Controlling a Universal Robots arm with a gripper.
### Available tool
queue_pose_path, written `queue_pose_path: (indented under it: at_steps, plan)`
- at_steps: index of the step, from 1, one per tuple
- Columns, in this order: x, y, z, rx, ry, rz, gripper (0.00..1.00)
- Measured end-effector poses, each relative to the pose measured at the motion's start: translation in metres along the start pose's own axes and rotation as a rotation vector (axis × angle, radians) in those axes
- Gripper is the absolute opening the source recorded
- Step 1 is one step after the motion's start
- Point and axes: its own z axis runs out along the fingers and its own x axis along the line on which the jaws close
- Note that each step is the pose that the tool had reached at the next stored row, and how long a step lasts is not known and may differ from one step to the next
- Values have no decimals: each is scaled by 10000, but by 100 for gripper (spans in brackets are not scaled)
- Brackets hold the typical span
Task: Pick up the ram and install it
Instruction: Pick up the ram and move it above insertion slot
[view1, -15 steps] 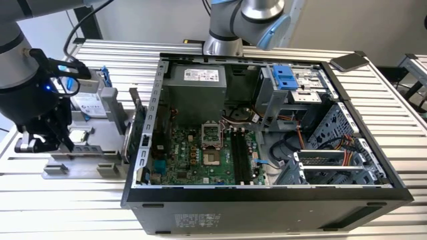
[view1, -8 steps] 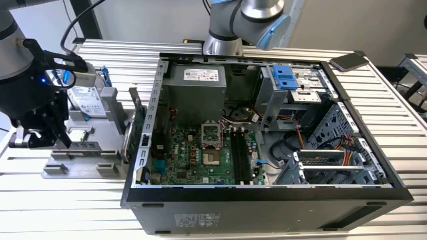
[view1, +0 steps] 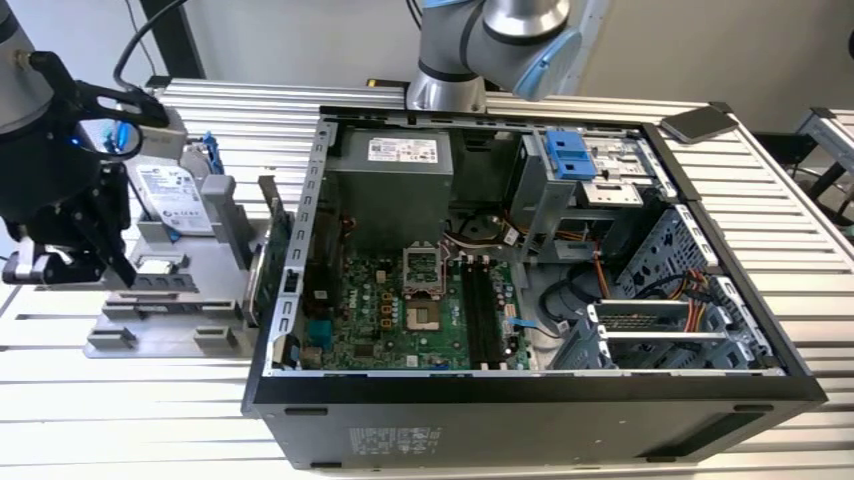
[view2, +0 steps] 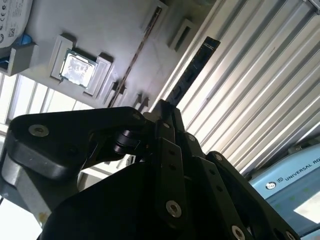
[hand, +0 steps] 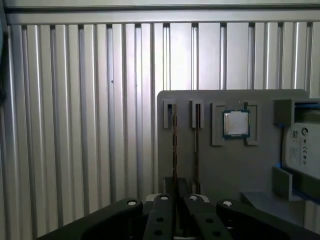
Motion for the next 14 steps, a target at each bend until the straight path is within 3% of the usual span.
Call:
queue_pose_path:
  at_steps: [14]
  plan:
    - [3,0,-224,0,0,2,0]
